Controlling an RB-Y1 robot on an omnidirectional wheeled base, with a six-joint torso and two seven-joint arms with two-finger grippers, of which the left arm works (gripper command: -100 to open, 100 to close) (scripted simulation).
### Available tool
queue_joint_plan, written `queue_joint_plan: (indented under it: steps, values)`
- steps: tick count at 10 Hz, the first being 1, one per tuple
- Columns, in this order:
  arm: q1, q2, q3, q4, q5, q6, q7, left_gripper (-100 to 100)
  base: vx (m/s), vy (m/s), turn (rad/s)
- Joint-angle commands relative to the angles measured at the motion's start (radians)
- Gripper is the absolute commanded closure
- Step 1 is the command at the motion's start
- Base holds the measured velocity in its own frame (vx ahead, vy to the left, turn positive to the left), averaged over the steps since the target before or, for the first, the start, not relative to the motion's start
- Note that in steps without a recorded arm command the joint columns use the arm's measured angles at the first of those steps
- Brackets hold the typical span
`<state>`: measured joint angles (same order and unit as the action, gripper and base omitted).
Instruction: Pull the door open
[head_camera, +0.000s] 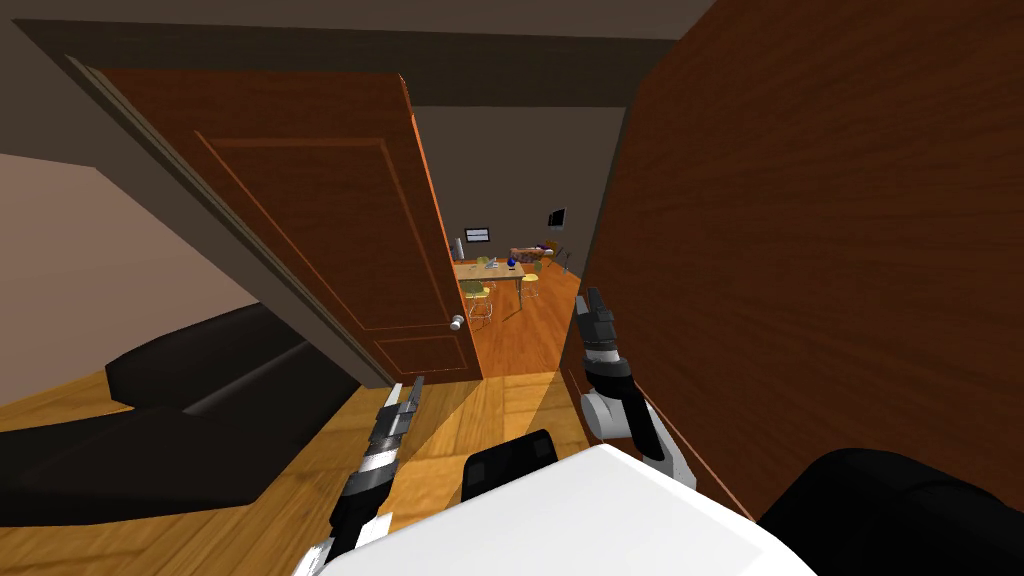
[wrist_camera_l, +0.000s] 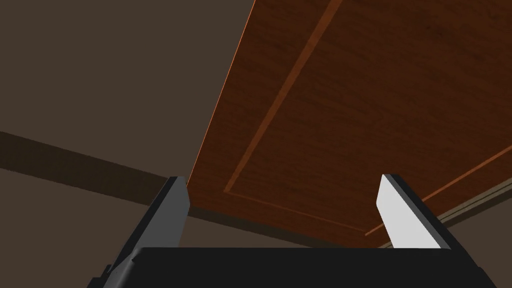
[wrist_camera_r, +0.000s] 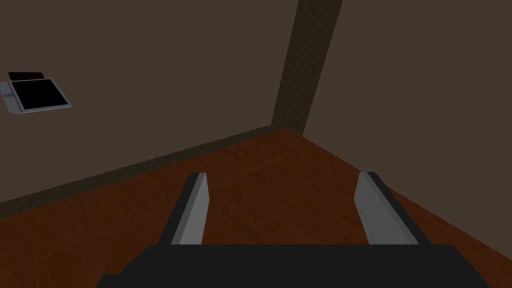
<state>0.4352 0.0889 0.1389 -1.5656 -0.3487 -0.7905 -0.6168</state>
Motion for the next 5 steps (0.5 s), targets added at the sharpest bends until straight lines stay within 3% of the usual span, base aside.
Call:
queue_joint_plan:
  steps: [1,5]
  values:
    - [-0.004,0.000,0.003,0.029,-0.018,-0.013,-0.026,-100,0.092,-0.011,0.026]
    - [-0.007,-0.002,0.015,0.124,-0.079,-0.061,-0.111,-100,0.136,-0.026,0.033]
